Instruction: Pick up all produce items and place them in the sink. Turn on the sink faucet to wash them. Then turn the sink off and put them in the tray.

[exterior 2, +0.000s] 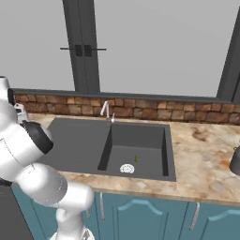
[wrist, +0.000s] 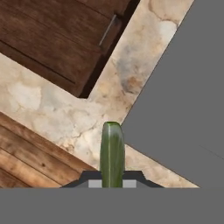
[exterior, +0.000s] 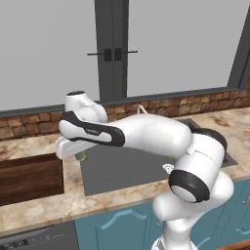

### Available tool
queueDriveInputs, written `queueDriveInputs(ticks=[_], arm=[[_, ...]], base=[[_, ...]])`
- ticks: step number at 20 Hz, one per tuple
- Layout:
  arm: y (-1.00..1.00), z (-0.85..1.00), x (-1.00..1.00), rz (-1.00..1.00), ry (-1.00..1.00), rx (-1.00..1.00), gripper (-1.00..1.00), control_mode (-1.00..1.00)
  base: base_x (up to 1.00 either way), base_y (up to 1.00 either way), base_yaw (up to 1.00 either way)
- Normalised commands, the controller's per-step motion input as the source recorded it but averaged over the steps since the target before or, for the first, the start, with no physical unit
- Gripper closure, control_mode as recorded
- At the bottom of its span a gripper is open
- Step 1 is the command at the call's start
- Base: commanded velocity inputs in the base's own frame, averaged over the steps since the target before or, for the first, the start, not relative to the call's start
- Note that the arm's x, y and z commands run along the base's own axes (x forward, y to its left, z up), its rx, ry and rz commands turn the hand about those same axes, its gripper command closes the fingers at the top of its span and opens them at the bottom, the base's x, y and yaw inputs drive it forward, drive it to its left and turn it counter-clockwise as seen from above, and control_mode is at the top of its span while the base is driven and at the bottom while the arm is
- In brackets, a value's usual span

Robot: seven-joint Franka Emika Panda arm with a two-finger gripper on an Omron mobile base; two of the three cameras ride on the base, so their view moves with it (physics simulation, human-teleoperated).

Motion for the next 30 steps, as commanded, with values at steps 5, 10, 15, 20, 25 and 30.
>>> queueDriveInputs(ticks=[5,10,15,20,25,30], arm=[[0.77,0.0,0.0,0.11,0.03,0.0,1.0,-1.0],[0.77,0.0,0.06,0.07,0.0,0.0,1.0,-1.0],[0.68,-0.05,0.29,0.01,0.0,0.0,1.0,-1.0],[0.52,-0.21,0.31,0.0,0.0,-0.04,1.0,-1.0],[0.29,-0.3,0.31,0.0,0.0,-0.08,1.0,-1.0],[0.05,-0.2,0.15,0.0,0.0,-0.08,1.0,-1.0]], base=[[0.0,0.0,0.0],[0.0,0.0,0.0],[0.0,0.0,0.0],[0.0,0.0,0.0],[0.0,0.0,0.0],[0.0,0.0,0.0]])
